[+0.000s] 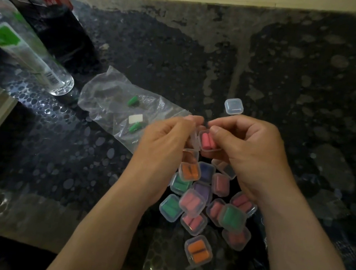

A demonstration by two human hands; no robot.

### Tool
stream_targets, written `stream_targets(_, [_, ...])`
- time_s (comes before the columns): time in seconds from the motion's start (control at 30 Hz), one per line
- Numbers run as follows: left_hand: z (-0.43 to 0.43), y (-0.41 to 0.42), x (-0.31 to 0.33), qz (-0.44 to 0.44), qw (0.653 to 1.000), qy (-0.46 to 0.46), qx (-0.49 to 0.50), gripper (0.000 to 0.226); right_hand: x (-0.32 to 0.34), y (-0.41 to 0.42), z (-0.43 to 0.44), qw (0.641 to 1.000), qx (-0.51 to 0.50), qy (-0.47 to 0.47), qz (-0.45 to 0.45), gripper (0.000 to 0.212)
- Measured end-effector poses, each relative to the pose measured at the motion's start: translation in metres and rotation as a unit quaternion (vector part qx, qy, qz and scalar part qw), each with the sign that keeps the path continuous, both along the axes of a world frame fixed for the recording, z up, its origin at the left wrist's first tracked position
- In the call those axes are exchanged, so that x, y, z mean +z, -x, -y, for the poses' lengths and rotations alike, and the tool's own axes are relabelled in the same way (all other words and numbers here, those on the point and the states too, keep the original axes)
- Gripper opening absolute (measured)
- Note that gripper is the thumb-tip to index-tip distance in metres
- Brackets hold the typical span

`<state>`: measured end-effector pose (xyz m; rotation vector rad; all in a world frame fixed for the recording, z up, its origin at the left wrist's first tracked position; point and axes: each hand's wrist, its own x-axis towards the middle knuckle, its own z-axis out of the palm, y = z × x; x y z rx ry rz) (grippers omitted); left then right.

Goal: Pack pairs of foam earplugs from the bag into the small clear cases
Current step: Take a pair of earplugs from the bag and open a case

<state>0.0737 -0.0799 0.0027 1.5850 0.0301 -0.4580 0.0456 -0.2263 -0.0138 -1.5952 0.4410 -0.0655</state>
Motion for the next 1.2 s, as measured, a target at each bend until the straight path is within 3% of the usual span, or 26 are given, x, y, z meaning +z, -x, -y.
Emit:
stream_targets(0.1, [0.0, 0.0, -0.004, 0.024, 0.999, -0.024, -0.006, 0.019, 0.002, 0.001, -0.001, 1.0, 0.012, -0.021, 0.005, 0.011])
stream_targets(0.23, [-0.002, -0.001, -0.008, 0.055, 0.997, -0.047, 0.039, 0.013, 0.012, 0.001, -0.005, 0.987, 0.013, -0.157, -0.012, 0.026])
stream_targets(0.33, [-0.005, -0.003, -0.01, 0.059, 0.996, -0.034, 0.06, 0.014, 0.015, 0.003, -0.004, 0.982, 0.037, -0.184, -0.004, 0.016])
stream_targets(0.77, [-0.005, -0.001, -0.005, 0.066, 0.995, -0.03, 0.062, 0.011, 0.015, 0.005, 0.001, 0.993, 0.065, -0.1, -0.007, 0.014])
stream_targets(1.0, [-0.01, -0.008, 0.006, 0.135, 0.98, -0.076, 0.126, 0.01, 0.003, 0.001, 0.006, 0.993, 0.025, 0.1, -0.064, 0.012])
stream_targets(1.1, [-0.019, -0.012, 0.0, 0.203, 0.955, -0.179, 0.118, 0.014, 0.0, 0.001, 0.005, 0.98, 0.04, 0.177, -0.084, 0.012])
stream_targets(1.2, [-0.027, -0.014, -0.008, 0.271, 0.893, -0.353, 0.069, 0.02, 0.002, 0.001, 0.004, 0.967, 0.066, 0.226, -0.095, 0.008])
